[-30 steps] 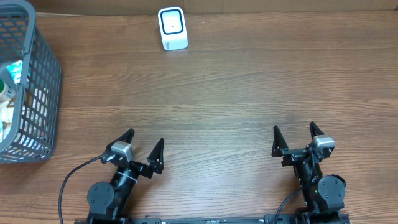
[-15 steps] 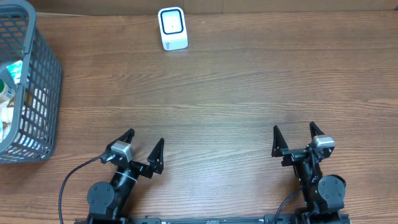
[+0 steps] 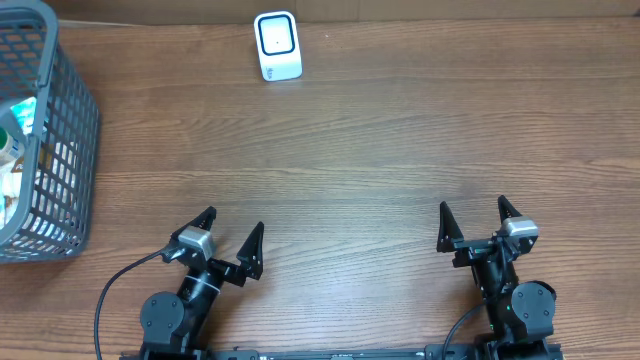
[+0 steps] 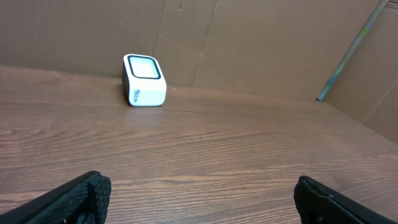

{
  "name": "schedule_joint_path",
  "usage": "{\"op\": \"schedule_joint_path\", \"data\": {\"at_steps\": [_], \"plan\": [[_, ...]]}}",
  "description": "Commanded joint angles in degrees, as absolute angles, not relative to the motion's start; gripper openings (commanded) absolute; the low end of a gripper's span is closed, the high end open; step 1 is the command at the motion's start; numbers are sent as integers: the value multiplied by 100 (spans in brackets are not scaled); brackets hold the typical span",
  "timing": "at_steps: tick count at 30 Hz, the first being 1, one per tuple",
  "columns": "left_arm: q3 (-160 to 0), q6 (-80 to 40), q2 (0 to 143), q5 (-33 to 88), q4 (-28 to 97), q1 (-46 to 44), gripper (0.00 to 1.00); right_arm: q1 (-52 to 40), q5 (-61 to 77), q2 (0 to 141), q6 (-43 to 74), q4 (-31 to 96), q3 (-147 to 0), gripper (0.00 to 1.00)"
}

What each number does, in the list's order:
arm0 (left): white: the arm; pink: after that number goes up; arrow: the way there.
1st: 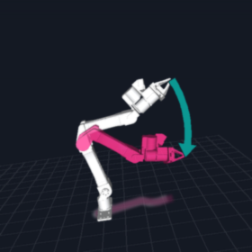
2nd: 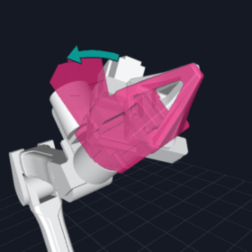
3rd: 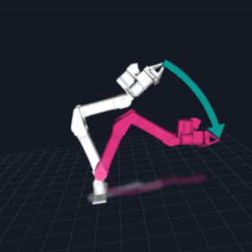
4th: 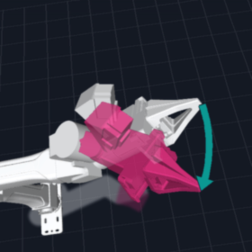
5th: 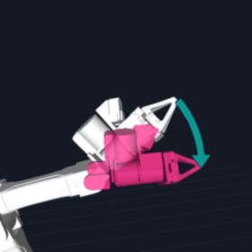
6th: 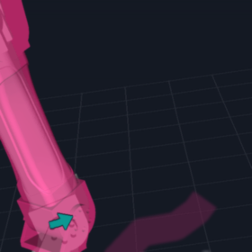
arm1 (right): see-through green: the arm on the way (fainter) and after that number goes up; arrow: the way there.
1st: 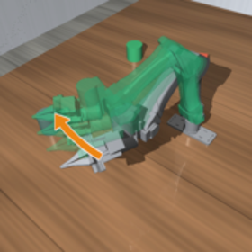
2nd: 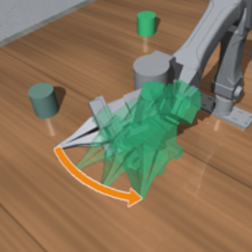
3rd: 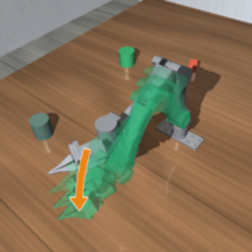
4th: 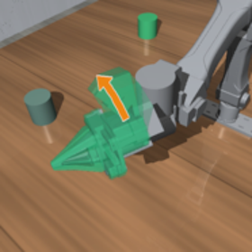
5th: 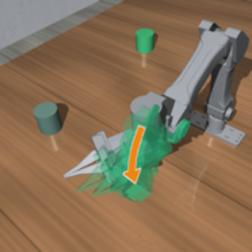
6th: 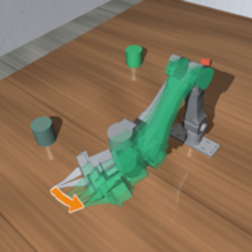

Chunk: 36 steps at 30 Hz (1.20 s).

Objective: Scan the item barcode

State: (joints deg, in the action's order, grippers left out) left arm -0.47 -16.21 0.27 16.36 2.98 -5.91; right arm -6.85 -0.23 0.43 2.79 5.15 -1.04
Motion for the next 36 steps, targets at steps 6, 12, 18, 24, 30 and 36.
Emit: {"op": "schedule_joint_path", "data": {"at_steps": [6, 12, 18, 24, 30, 36], "plan": [[-30, -1673, 32, 1737, 285, -565, 100, -705, 5, 19, 301, 484, -47, 100], [-30, -1673, 32, 1737, 276, -565, 100, -705, 5, 16, 301, 484, -47, 100], [-30, -1625, 32, 1741, 202, -565, 100, -705, 5, 19, 301, 484, -47, 100], [-143, -1411, 32, 1743, 108, -565, 100, -705, 5, 19, 301, 484, -47, 100], [-283, -1367, 32, 1741, 163, -565, 100, -705, 5, 16, 301, 484, -47, 100], [-467, -1267, 36, 1743, 259, -565, 100, -705, 5, 19, 301, 484, -47, 100]]}}
